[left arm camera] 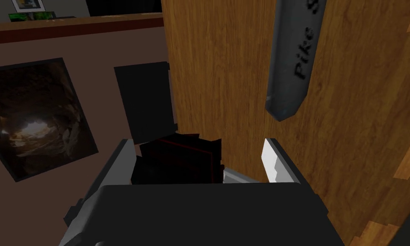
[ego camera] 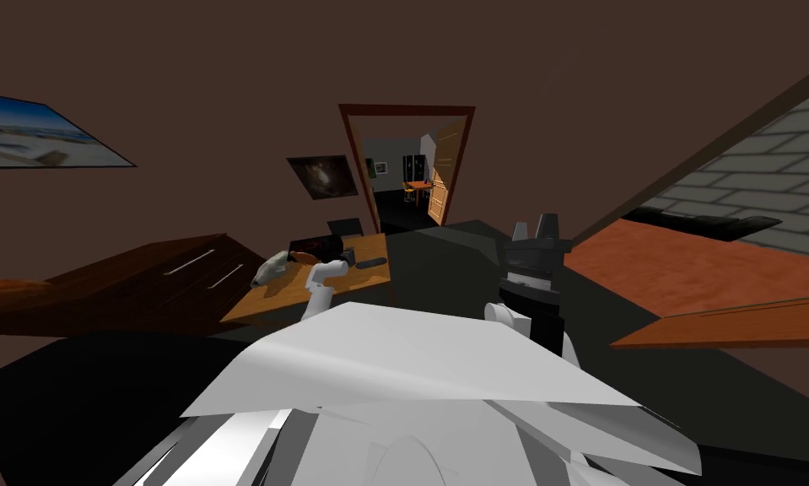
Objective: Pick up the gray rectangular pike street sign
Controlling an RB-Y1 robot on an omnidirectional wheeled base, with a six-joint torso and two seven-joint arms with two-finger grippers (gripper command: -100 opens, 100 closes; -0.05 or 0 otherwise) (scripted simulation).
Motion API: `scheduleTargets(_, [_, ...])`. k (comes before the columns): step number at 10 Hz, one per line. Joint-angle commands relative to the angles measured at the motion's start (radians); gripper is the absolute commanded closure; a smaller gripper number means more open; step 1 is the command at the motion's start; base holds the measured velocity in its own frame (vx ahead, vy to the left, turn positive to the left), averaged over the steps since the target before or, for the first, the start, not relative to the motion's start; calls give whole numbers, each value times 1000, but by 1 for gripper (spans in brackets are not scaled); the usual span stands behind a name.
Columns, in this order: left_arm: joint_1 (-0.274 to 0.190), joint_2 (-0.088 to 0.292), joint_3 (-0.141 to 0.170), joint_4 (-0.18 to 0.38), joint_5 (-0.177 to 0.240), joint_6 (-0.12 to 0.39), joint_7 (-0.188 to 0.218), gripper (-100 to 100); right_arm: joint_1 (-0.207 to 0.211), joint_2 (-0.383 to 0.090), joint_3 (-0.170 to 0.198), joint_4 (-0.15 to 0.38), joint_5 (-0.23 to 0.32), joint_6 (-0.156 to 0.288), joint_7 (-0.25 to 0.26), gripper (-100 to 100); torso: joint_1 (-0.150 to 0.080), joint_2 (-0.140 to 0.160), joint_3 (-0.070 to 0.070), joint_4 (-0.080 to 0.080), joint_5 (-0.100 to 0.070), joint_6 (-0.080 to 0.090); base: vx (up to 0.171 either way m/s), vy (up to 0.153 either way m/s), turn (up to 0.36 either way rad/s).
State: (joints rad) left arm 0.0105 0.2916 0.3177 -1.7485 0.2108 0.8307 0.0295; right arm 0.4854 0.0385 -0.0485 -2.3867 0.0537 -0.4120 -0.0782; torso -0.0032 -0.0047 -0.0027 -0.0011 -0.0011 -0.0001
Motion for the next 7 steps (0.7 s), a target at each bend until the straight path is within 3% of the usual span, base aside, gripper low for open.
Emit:
scheduleTargets(1, [-5, 3, 6, 24, 7, 50, -1, -100, 0, 0, 0, 0, 0, 0, 0, 0, 0, 0, 0, 0, 0, 0, 61, -57, -41])
scheduleTargets(6, [-40, 43, 45, 148, 60, 190, -8, -100, 0, 0, 0, 0, 0, 0, 0, 0, 0, 0, 0, 0, 0, 0, 85, -76, -71])
scheduleTargets(7, [-40, 43, 45, 148, 60, 214, -8, -100, 0, 0, 0, 0, 0, 0, 0, 0, 0, -2, -1, 0, 0, 0, 83, -36, -37])
